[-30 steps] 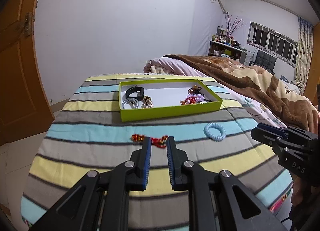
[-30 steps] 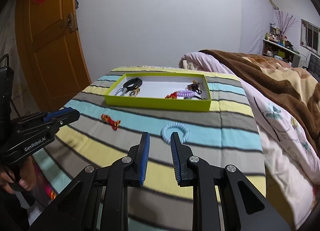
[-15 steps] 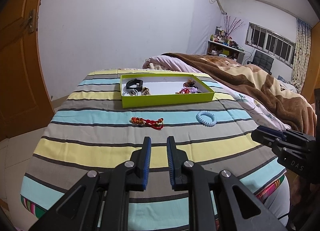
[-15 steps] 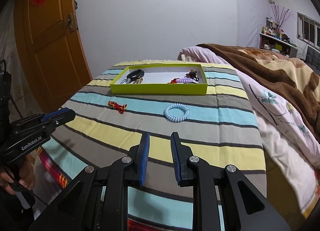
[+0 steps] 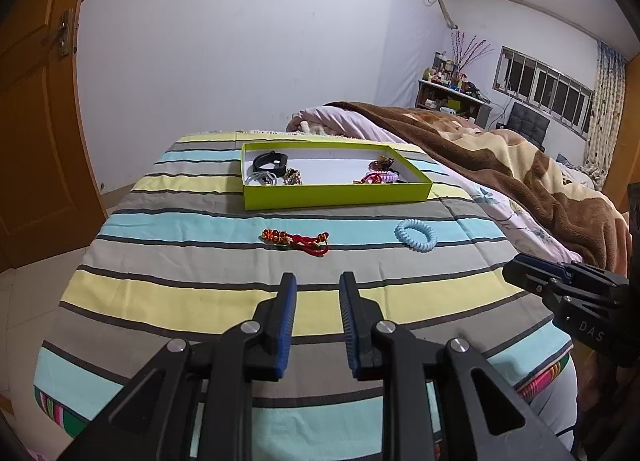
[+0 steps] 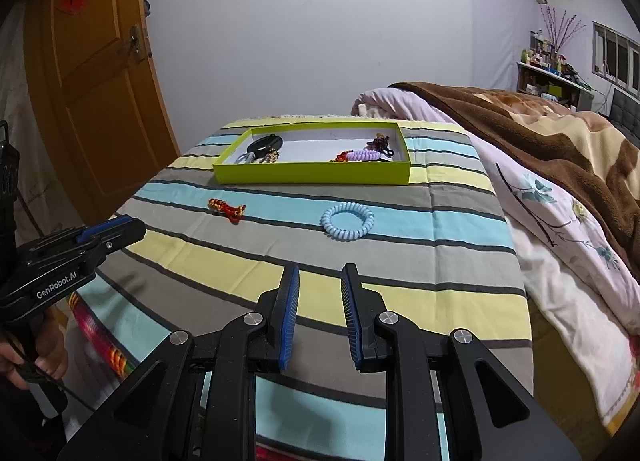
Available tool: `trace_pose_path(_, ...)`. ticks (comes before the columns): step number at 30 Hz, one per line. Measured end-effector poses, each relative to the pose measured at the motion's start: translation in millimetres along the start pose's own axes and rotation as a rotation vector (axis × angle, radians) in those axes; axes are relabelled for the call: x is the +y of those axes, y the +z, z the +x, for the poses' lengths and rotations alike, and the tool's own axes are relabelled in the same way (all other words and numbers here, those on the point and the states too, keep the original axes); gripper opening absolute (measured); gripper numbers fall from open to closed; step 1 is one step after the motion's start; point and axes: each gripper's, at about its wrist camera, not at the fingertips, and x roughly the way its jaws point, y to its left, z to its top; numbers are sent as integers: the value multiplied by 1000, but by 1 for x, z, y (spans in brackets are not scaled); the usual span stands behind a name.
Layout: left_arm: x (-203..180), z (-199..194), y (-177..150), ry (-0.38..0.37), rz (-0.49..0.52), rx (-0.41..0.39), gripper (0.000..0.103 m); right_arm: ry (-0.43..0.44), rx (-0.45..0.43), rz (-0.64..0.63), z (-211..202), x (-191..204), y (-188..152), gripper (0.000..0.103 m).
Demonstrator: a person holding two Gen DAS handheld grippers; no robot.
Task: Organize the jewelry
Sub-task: 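Move the left tool to the red beaded tassel while the right grasps the light blue coil tie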
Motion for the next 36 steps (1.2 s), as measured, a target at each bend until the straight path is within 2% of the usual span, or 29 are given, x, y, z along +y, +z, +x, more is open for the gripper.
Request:
trace_pose_path(10, 6, 30, 11, 18, -12, 31, 24, -8, 36, 9, 30, -14, 9, 22)
trace_pose_path(16, 11, 56, 21, 24, -36, 63, 32, 2, 63, 20, 54, -22, 20, 23)
trace_pose_path(25, 20, 99, 28, -6, -125, 161, 34, -6, 122, 26, 92, -35, 38, 23)
trace_pose_path(36, 24, 125, 38, 3, -185, 191, 39, -25, 195, 27, 127, -41, 42, 23)
